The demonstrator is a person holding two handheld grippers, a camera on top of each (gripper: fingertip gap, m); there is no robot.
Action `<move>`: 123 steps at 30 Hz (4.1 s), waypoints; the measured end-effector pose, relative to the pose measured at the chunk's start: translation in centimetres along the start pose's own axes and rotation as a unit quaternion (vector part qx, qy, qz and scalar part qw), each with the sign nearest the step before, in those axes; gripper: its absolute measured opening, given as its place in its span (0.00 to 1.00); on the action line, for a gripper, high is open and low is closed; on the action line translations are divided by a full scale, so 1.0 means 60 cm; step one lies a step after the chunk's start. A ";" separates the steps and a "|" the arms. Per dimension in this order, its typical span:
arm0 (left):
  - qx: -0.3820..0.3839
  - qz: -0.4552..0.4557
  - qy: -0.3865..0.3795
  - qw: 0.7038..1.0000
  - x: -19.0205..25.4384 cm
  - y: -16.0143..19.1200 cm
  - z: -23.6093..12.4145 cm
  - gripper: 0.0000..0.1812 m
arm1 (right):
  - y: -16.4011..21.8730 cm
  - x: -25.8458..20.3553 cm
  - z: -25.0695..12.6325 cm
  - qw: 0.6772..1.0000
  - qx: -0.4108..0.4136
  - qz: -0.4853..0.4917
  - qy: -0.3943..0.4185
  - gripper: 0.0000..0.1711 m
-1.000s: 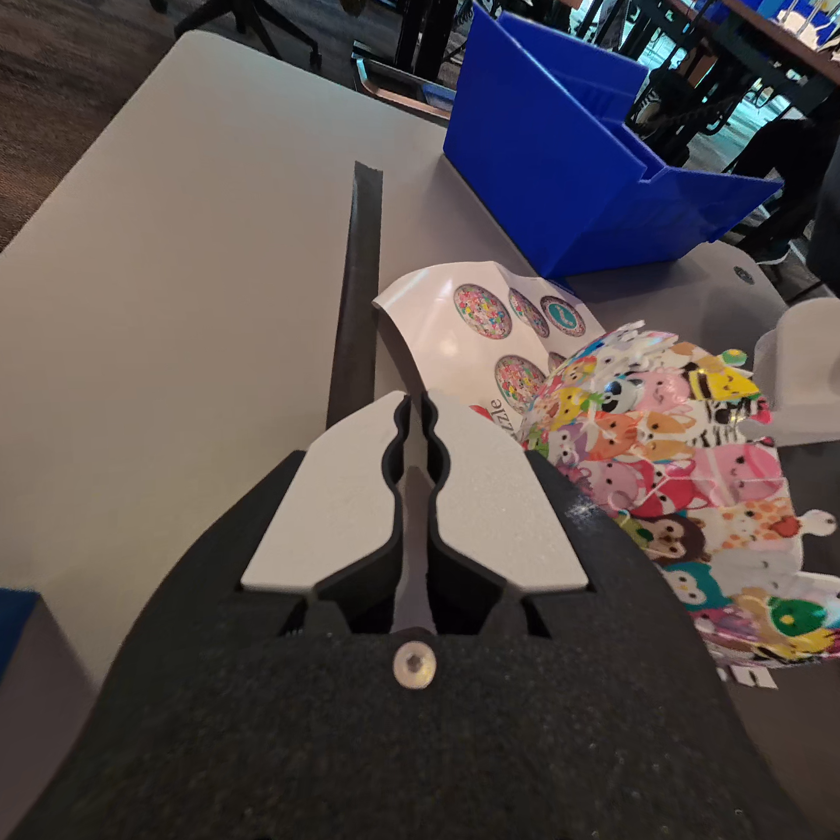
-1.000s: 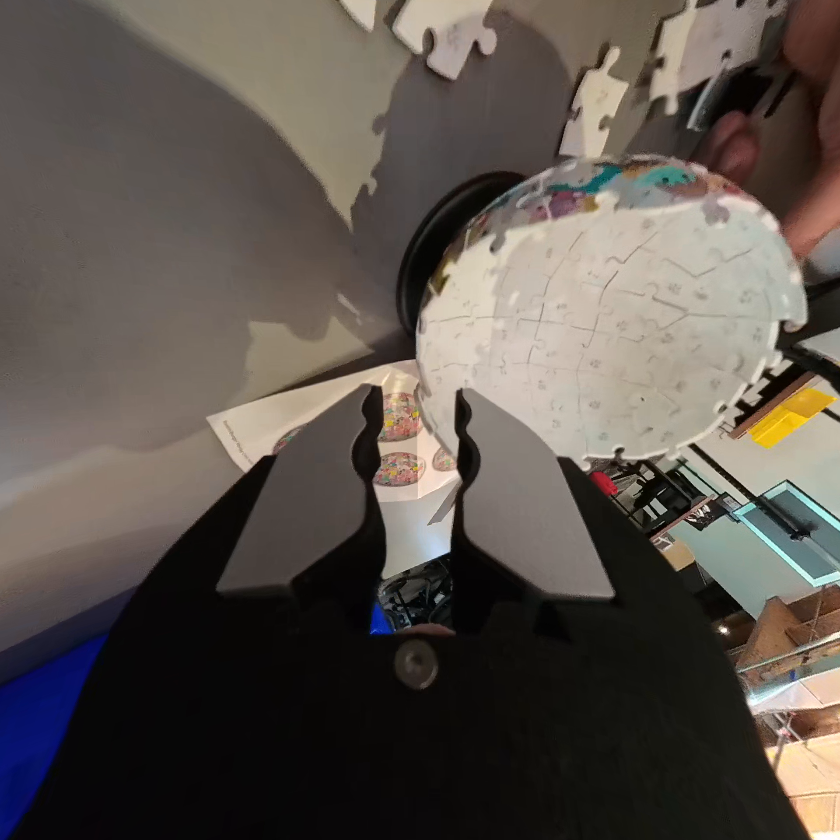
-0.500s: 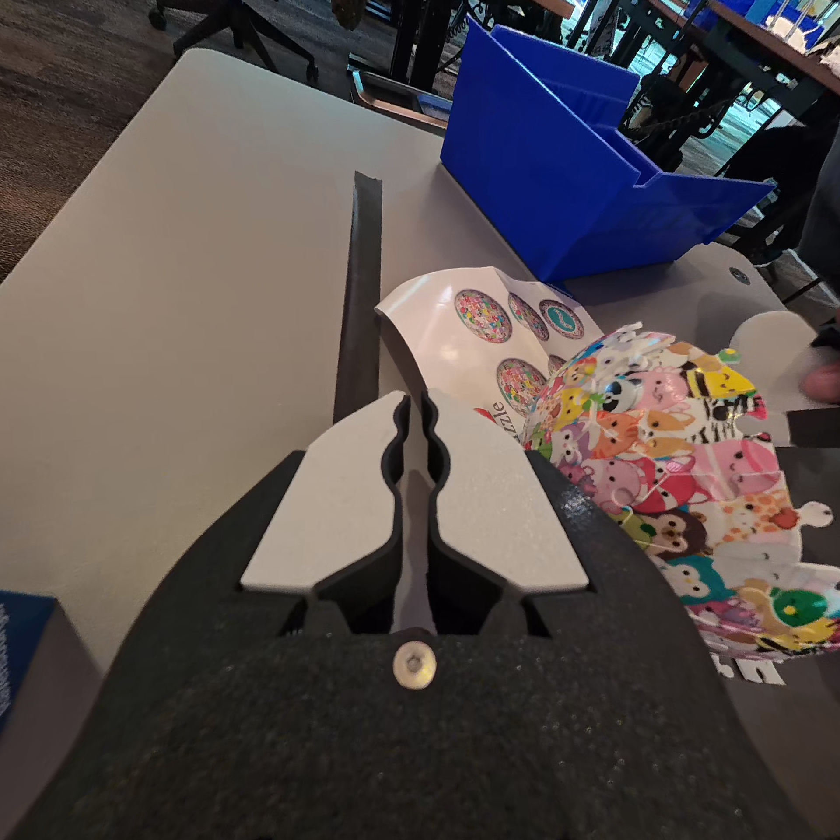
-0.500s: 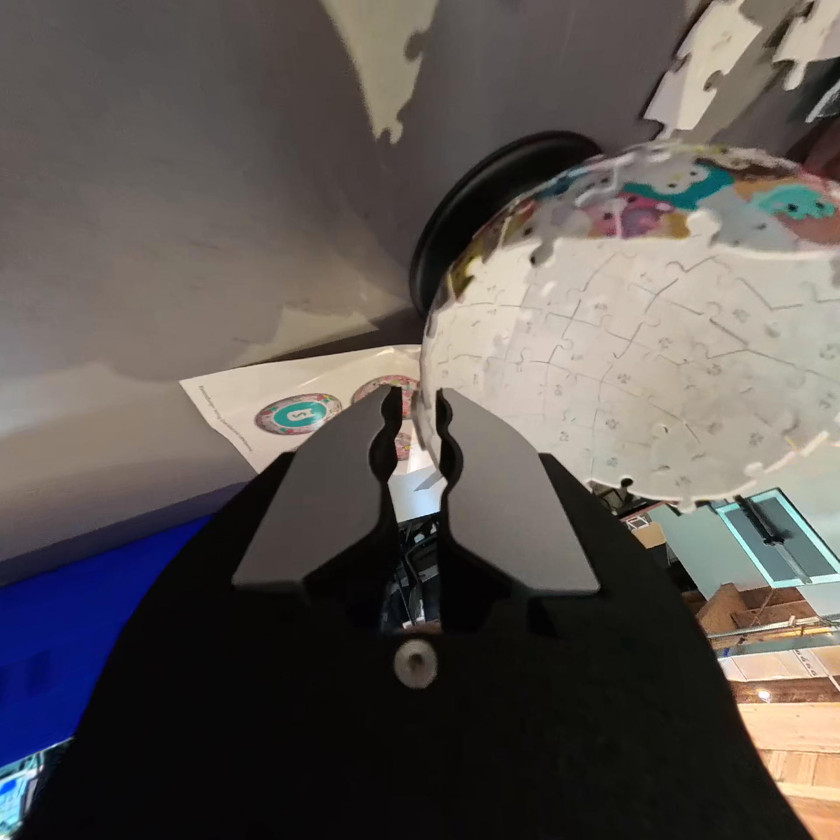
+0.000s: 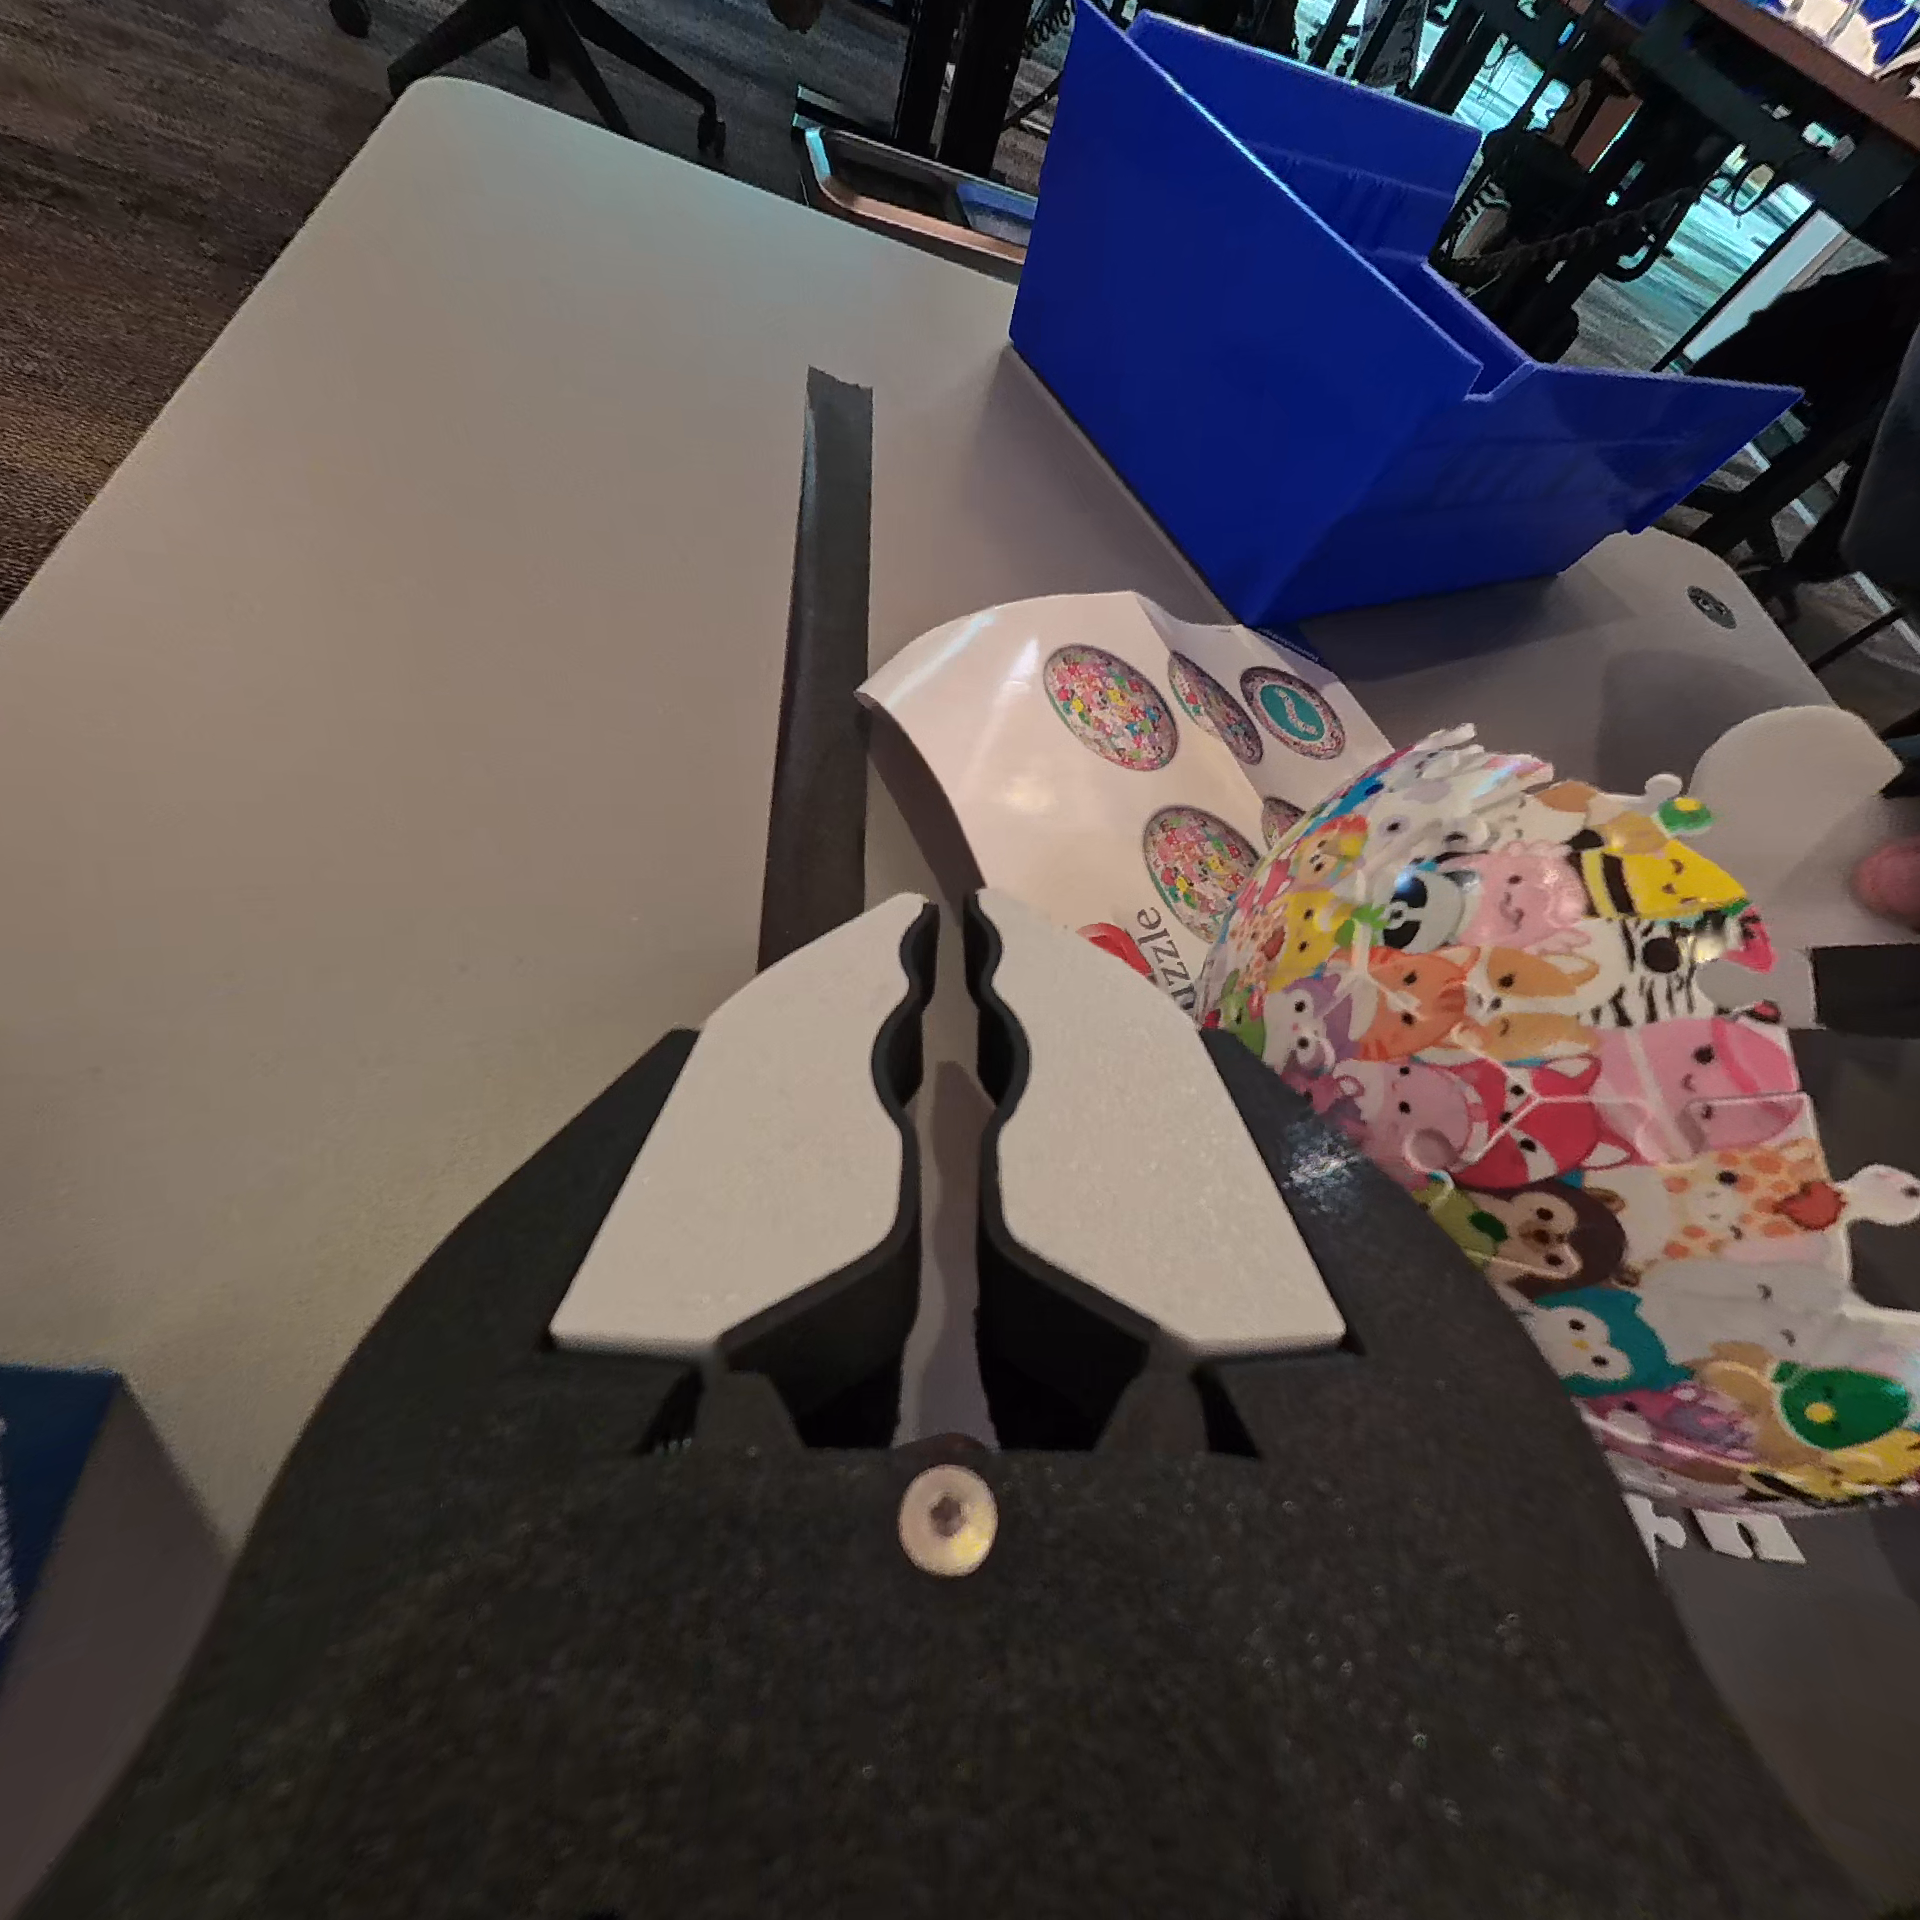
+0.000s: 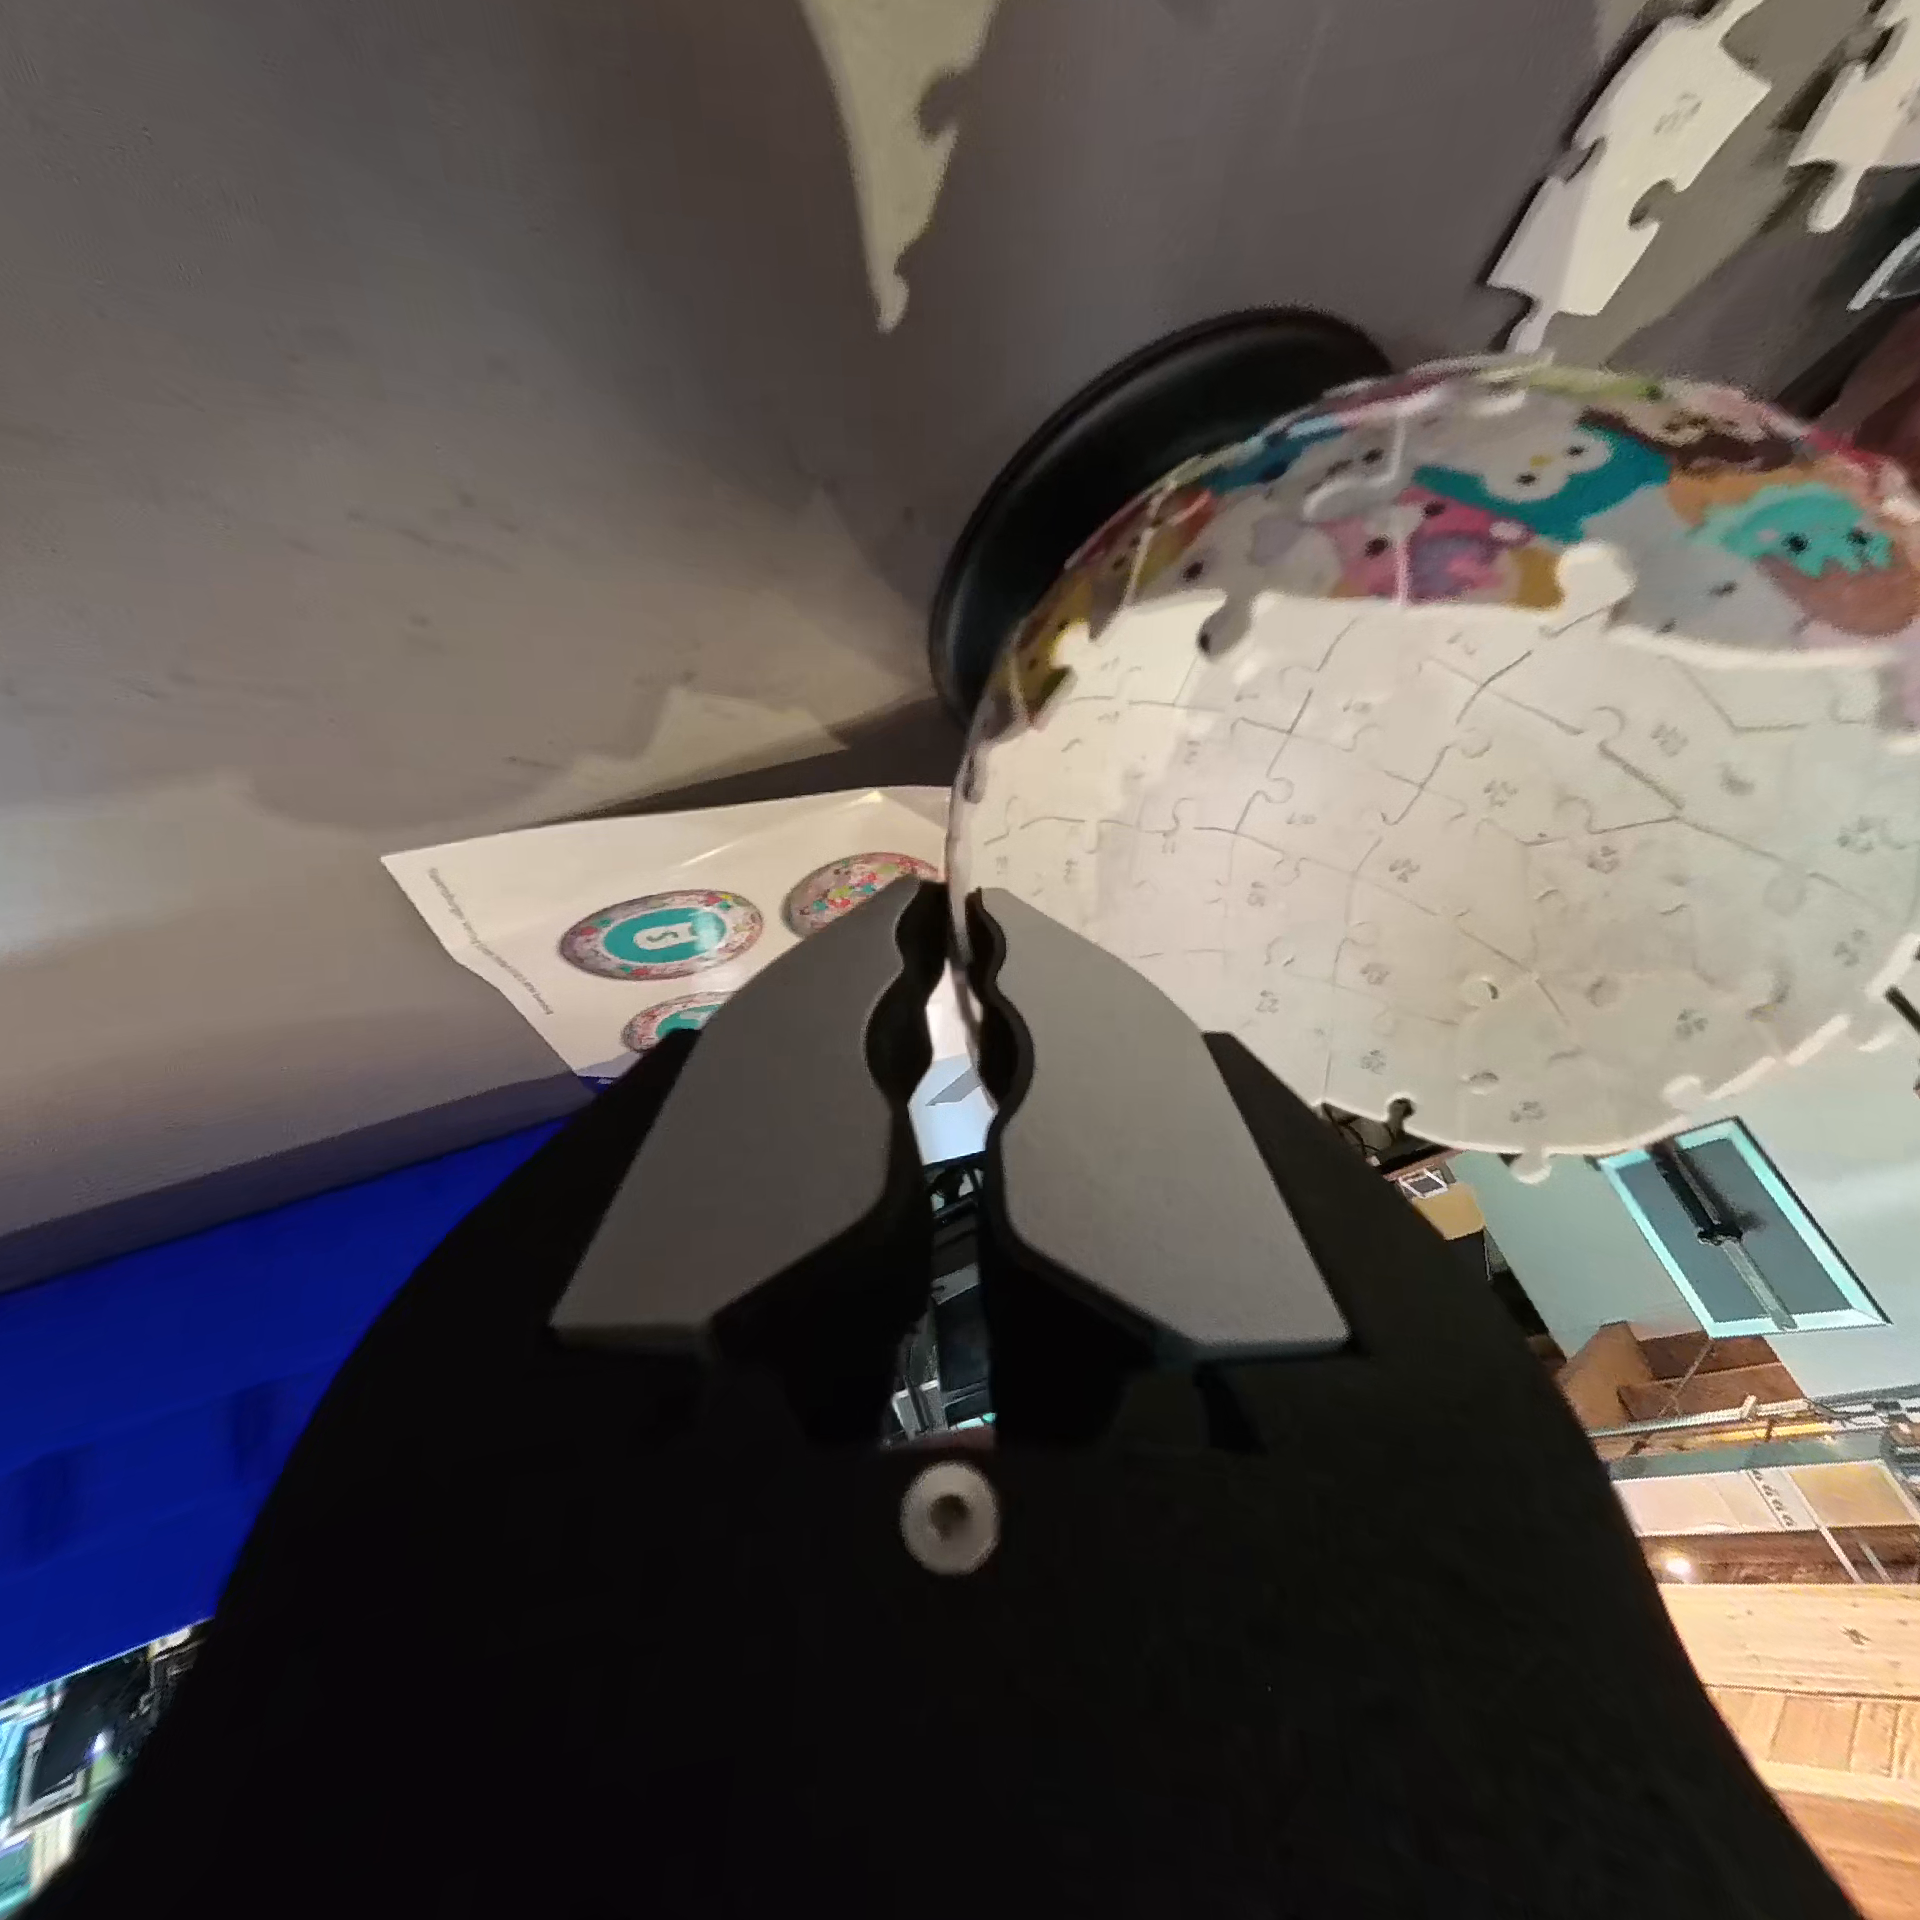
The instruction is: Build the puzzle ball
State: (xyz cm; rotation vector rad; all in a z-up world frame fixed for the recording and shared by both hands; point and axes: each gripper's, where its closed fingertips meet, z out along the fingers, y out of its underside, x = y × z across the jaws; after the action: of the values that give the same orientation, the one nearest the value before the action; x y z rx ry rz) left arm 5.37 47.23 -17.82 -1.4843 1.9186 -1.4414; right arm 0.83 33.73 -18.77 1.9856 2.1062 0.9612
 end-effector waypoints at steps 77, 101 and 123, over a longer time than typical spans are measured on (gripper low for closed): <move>-0.045 0.009 0.045 0.998 0.049 -0.011 -0.016 0.01 | 0.057 0.175 0.009 0.866 0.274 0.401 0.118 0.09; -0.044 0.011 0.051 0.998 0.054 -0.015 -0.018 0.01 | 0.054 0.180 0.005 0.872 0.268 0.383 0.144 0.04; -0.049 0.012 0.056 0.997 0.057 -0.014 -0.025 0.01 | 0.055 0.181 0.005 0.872 0.266 0.386 0.141 0.03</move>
State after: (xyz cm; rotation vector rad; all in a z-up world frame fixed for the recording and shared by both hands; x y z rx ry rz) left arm 3.32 45.12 -15.43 -1.4448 2.0950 -1.4667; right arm 2.23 43.72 -13.59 3.3042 1.8193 0.8266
